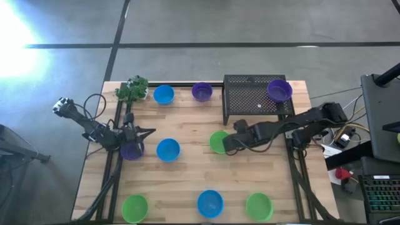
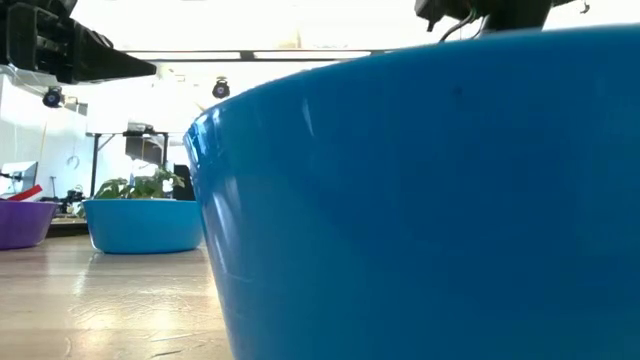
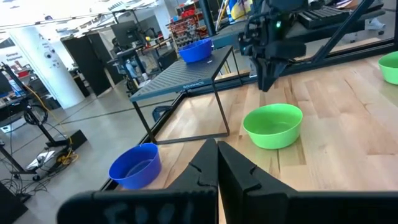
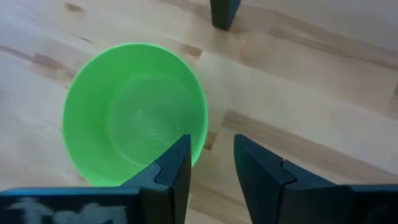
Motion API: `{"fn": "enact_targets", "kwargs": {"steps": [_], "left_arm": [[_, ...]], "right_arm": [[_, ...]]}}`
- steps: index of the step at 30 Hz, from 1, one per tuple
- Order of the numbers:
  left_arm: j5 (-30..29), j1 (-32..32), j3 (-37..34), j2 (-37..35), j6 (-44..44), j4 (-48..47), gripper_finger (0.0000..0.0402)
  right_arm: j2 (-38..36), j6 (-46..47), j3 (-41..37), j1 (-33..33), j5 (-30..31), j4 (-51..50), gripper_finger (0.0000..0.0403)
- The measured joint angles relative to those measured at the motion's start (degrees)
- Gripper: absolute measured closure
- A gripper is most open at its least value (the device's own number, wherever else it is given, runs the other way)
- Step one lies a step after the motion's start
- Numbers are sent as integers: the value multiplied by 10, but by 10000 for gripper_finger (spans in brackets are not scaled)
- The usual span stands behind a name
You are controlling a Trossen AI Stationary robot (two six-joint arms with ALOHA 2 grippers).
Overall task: Pick & Place Mini bowls
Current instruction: Put the top green bowl on the shelf
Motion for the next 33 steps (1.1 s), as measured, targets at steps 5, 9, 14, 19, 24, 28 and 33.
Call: {"fn": "enact_targets", "kwargs": {"steps": [5,9,14,19,24,28,33], "left_arm": [[2,0,0,0,0,0,402],[4,0,0,0,0,0,402],[4,0,0,0,0,0,402],[4,0,0,0,0,0,402],[4,0,0,0,0,0,402],[4,0,0,0,0,0,402],[4,0,0,0,0,0,402]], "right_arm": [[27,-14,0,-8,-19,18,294],[50,-13,0,-12,-37,21,292],[74,-26,0,-20,-40,28,293],[87,-46,0,-27,-59,54,298],[107,-52,0,-31,-63,63,304],[114,-77,0,-33,-67,65,317],[107,-84,0,-33,-67,69,378]]}}
